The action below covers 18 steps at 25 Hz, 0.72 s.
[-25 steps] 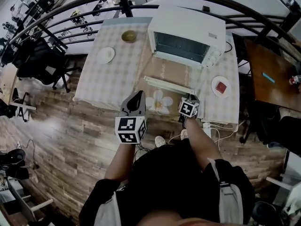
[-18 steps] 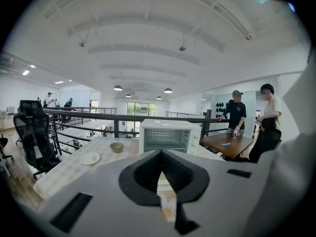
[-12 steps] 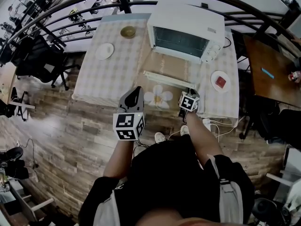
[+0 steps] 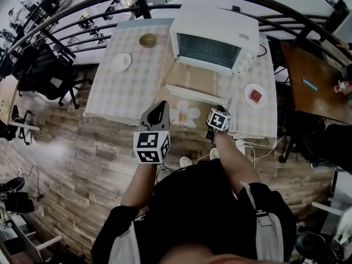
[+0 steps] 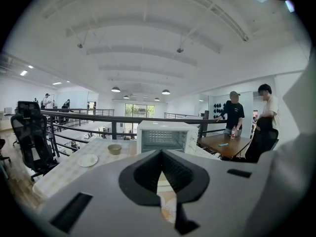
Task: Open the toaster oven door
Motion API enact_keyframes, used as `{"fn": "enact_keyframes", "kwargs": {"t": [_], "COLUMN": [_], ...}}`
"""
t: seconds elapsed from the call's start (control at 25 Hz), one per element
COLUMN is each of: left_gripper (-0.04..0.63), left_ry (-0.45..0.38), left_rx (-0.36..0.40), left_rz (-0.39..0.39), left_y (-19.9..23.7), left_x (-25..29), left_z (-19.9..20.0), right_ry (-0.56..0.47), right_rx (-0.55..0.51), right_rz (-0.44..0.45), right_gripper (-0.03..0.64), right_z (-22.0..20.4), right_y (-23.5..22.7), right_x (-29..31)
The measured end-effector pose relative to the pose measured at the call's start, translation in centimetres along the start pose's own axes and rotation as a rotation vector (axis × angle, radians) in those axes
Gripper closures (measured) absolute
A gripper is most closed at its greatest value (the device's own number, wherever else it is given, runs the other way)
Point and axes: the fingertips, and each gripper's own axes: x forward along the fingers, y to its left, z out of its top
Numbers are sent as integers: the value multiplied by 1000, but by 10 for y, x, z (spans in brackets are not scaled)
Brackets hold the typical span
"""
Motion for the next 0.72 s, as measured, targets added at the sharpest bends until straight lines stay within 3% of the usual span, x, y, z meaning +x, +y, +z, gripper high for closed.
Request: {"fn": "enact_keyframes", "kwargs": {"t": [0.16, 0.36, 0.48, 0.72], "left_gripper": [583, 583, 584, 583], "left_ry": [0, -8, -20, -48], "left_rx": [1, 1, -1, -5], "left_rz": [-16, -37, -52, -85], "left_y": [-6, -15, -20, -31], "left_x": [3, 10, 15, 23], "left_z": [1, 3, 5, 12], "right_ry": [-30, -143, -277, -616], "right_rx": [3, 7, -31, -102], "right_rz": [29, 89, 116, 156], "right_gripper": [575, 576, 614, 615], "right_z": [1, 24, 57, 159], "right_y": [3, 5, 7, 12], "right_x": [-13, -52, -95, -191]}}
